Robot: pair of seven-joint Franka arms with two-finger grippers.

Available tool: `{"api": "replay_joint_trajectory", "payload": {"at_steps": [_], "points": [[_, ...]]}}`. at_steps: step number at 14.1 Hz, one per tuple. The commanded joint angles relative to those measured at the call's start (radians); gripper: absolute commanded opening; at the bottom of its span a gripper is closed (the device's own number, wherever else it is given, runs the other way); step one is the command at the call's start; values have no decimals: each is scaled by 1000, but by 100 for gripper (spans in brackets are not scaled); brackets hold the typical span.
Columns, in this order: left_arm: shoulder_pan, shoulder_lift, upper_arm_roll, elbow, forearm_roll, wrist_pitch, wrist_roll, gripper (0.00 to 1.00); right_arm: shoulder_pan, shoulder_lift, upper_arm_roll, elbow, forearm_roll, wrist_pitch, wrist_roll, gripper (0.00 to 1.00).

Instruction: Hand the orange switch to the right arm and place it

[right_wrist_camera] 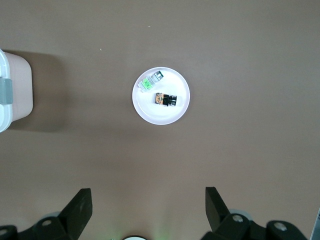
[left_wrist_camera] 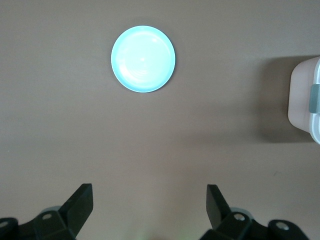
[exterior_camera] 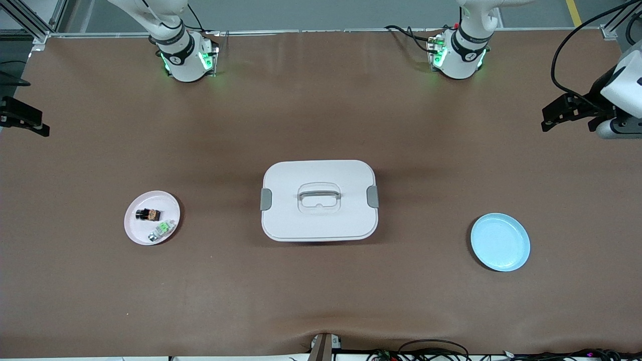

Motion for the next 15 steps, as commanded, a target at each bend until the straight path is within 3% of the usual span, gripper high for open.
{"api": "replay_joint_trajectory", "payload": {"at_steps": [1, 3, 7, 11, 15], "points": [[9, -19, 2, -11, -17, 0, 8, 100, 71, -50, -69, -66, -10, 37, 13, 100], [6, -12, 2, 6, -15, 0, -2, 100, 146, -67, -180, -89, 27, 50, 11, 100], [6, -10, 2, 12, -15, 0, -5, 100, 208, -118, -257, -166, 48, 89, 8, 100], [7, -10, 2, 14, -15, 0, 2, 100, 189, -228, -263, -342, 79, 189, 7, 100], [9, -10, 2, 17, -15, 0, 11, 100, 172, -244, -263, -367, 91, 194, 13, 100]]}}
